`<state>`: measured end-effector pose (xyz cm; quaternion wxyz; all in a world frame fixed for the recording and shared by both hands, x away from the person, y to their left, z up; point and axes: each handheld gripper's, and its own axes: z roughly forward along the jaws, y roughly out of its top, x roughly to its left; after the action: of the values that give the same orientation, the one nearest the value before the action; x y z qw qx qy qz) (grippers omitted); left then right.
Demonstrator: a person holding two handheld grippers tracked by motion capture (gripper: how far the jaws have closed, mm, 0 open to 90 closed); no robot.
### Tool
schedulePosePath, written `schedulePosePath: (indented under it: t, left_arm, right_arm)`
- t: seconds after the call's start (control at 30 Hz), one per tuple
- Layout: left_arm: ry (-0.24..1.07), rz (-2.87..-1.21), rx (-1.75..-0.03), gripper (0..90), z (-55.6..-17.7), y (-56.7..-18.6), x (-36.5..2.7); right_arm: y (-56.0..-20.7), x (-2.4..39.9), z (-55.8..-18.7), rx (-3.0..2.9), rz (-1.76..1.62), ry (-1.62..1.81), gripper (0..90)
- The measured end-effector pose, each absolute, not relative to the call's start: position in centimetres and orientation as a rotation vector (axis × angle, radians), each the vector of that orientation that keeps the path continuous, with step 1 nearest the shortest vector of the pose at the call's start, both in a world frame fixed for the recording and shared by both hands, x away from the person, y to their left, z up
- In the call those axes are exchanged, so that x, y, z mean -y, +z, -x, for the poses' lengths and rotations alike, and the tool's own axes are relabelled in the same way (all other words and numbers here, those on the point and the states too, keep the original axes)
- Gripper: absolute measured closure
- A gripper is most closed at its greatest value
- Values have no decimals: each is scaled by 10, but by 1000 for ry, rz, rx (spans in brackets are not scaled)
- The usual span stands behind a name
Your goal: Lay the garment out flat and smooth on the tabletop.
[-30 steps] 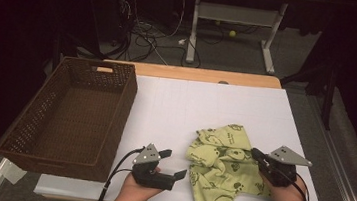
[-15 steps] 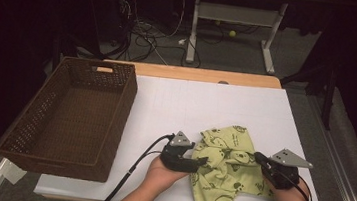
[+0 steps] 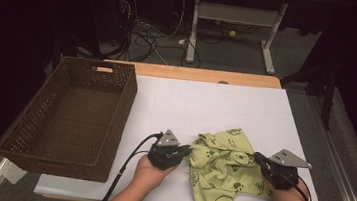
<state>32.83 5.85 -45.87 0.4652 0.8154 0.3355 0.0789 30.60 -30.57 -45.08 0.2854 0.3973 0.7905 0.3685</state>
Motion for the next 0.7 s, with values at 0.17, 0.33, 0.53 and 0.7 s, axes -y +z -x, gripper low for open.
schedulePosePath:
  t: [0.17, 0.33, 0.53, 0.7]
  left_arm:
    - [234, -1998, -888, 794, -326, -460, -83]
    - [250, -1987, -924, 775, -317, -467, -93]
    - [240, -1938, -933, 632, -306, -472, -94]
    - [198, -1875, -905, 433, -300, -468, -97]
  right_arm:
    - [-451, 305, -305, -2125, -1060, 987, 884]
    - [-451, 303, -305, -2133, -1046, 967, 885]
    - [-453, 306, -304, -2134, -1065, 953, 878]
    - [-444, 304, -302, -2117, -1056, 1017, 681]
